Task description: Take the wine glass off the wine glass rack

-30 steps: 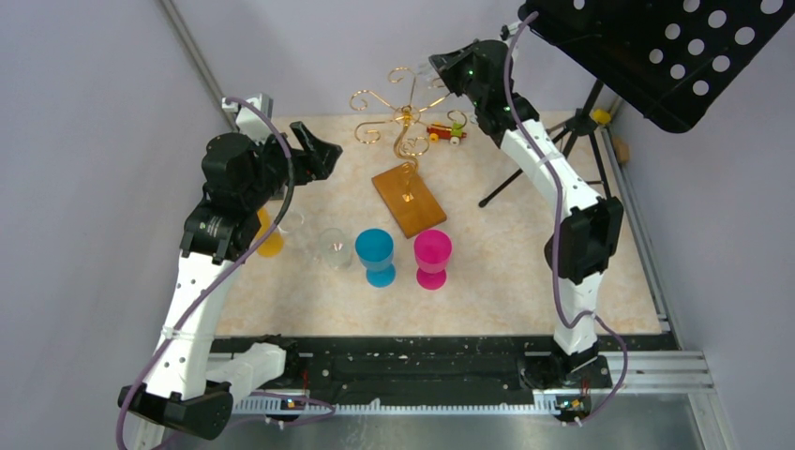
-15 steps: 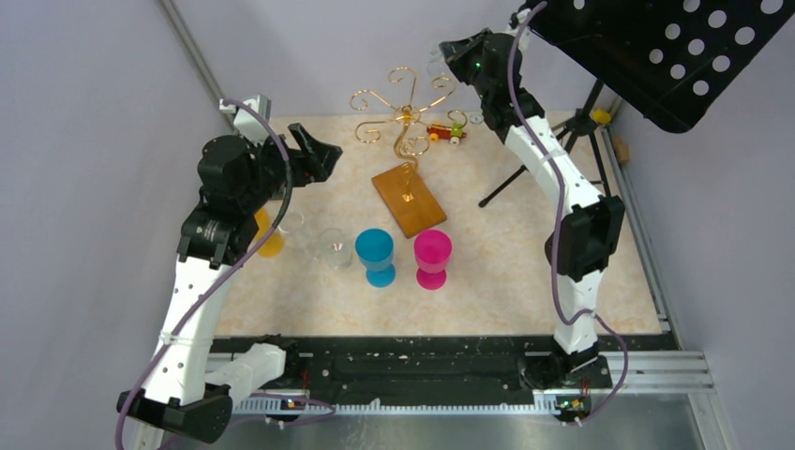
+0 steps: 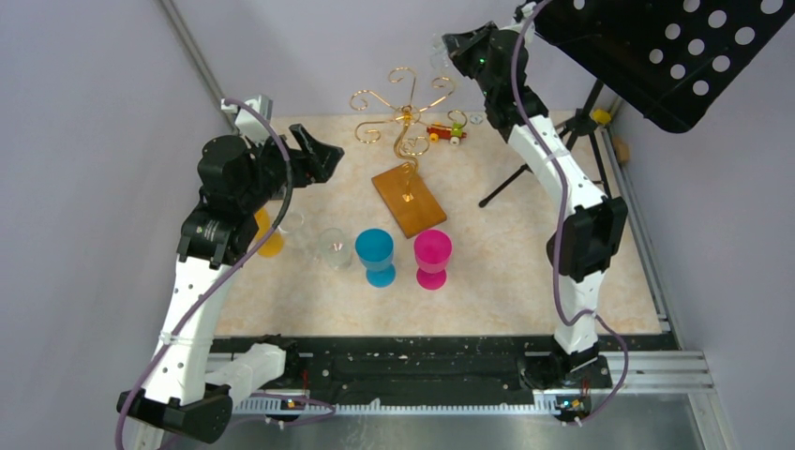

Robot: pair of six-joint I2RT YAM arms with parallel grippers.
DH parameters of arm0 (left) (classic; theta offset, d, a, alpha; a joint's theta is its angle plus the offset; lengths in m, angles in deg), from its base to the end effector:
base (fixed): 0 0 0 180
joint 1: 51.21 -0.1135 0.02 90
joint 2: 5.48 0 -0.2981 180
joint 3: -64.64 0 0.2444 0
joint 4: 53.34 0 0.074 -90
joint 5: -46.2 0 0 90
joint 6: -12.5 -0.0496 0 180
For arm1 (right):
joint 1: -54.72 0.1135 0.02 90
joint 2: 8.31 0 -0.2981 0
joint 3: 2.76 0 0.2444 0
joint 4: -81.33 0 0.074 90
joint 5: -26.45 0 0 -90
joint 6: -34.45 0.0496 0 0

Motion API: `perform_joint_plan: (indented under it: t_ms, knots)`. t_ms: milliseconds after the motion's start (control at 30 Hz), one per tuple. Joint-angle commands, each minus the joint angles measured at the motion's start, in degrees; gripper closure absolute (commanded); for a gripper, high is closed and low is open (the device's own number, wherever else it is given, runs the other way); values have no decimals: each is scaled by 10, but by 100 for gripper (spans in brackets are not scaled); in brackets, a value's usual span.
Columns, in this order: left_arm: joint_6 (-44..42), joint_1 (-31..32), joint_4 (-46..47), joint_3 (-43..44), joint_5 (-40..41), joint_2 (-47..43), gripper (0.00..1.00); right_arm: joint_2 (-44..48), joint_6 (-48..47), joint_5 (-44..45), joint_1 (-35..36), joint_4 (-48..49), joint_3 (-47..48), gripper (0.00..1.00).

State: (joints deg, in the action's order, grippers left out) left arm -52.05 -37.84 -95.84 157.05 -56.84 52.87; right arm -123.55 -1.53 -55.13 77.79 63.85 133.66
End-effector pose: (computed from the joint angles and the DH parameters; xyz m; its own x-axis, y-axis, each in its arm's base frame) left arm 0.1794 -0.0541 0.4862 -0.3191 -0.3545 -0.8790 0.3381 0.8238 -0.4550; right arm 0.4608 0.1884 0.4794 -0.1700 0.7977 -0.5786 -0.1968 0.5479 0.8131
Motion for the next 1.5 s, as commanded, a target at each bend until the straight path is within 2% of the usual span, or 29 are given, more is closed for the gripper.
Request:
perform_joint_plan:
  t_ms: [0, 333, 467, 733, 833, 900, 1000, 1167, 1300, 1467]
  knots:
    - [4, -3, 14, 2, -14, -5, 18, 65, -14, -19, -3, 67, 31, 100]
    - [12, -3, 19, 3, -35, -2, 18, 122, -25, -62, -2, 79, 9, 100]
    - [20, -2, 27, 2, -54, 2, 18, 173, -29, -69, -2, 74, -35, 100]
    - [46, -2, 55, 7, -131, -1, 20, 306, -8, -58, -2, 2, -163, 100]
    - [93, -2, 105, 0, -211, -2, 20, 379, 11, -51, -2, 26, -257, 100]
    - [153, -2, 176, -18, -284, -4, 20, 424, 19, -47, -1, 27, -311, 100]
    - [241, -1, 284, -56, -339, -14, 21, 489, 25, -45, -2, 20, -369, 100]
    - [305, 14, 348, -94, -350, -24, 21, 599, 39, -51, -2, -21, -456, 100]
    - [340, 55, 391, -126, -345, -17, 21, 663, 46, -77, -2, -74, -511, 100]
    - [342, 123, 398, -140, -315, 19, 21, 723, 66, -124, -2, -104, -582, 100]
